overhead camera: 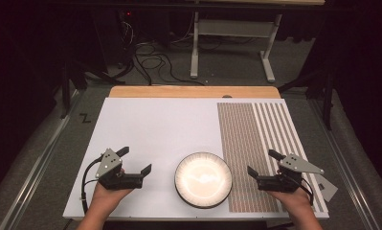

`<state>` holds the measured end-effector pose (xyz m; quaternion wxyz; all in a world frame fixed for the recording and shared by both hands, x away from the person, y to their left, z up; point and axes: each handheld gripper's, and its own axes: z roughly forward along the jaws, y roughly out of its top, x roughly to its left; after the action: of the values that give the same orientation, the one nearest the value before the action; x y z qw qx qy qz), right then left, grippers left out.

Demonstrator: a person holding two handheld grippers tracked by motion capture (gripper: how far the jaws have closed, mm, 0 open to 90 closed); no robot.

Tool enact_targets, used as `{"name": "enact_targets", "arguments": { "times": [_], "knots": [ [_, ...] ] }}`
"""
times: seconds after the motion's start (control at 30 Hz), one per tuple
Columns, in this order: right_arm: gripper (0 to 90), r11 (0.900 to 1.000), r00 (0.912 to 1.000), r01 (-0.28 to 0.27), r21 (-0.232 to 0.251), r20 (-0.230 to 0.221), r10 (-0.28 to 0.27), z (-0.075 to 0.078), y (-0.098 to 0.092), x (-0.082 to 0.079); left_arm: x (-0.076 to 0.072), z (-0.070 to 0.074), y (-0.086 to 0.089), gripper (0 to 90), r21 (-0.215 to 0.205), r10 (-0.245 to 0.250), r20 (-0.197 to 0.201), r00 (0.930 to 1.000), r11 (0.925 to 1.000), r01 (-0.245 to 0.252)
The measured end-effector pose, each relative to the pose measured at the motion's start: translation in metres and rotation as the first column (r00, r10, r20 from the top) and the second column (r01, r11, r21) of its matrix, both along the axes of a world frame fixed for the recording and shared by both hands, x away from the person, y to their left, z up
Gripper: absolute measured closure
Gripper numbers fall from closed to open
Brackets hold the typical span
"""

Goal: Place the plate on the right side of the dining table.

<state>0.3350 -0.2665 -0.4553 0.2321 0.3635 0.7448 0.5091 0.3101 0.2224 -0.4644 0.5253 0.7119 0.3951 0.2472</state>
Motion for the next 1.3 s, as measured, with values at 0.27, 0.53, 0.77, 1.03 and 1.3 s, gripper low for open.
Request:
{"name": "enact_targets", "arguments": {
  "times": [0.27, 0.53, 0.77, 1.03, 1.3],
  "knots": [
    [0.2, 1.000, 0.9998, -0.017, -0.011, -0.005, 0.017, -0.0007, 0.0033, -0.0014, 0.0011, -0.0016, -0.0031, 0.3, 0.013, -0.005, -0.003, 1.0000, 0.9999, 0.005],
    [0.2, 1.000, 0.9997, -0.023, -0.019, 0.002, 0.023, -0.0012, 0.0042, -0.0011, 0.0019, -0.0028, -0.0015, 0.4, 0.024, 0.002, -0.008, 1.0000, 0.9997, -0.002],
    [0.2, 1.000, 0.9998, -0.018, -0.015, -0.001, 0.018, -0.0004, 0.0039, -0.0018, 0.0020, -0.0036, -0.0037, 0.3, 0.035, -0.001, -0.008, 1.0000, 0.9994, 0.001],
    [0.2, 1.000, 0.9998, -0.018, -0.013, 0.010, 0.018, 0.0013, 0.0047, -0.0025, 0.0011, -0.0020, -0.0049, 0.4, 0.028, -0.002, -0.001, 1.0000, 0.9996, 0.002],
    [12.2, 0.999, 0.9996, -0.027, -0.018, 0.003, 0.027, 0.0031, 0.0063, -0.0036, 0.0005, -0.0021, -0.0051, 0.4, 0.022, -0.002, -0.006, 1.0000, 0.9998, 0.003]
  ]
}}
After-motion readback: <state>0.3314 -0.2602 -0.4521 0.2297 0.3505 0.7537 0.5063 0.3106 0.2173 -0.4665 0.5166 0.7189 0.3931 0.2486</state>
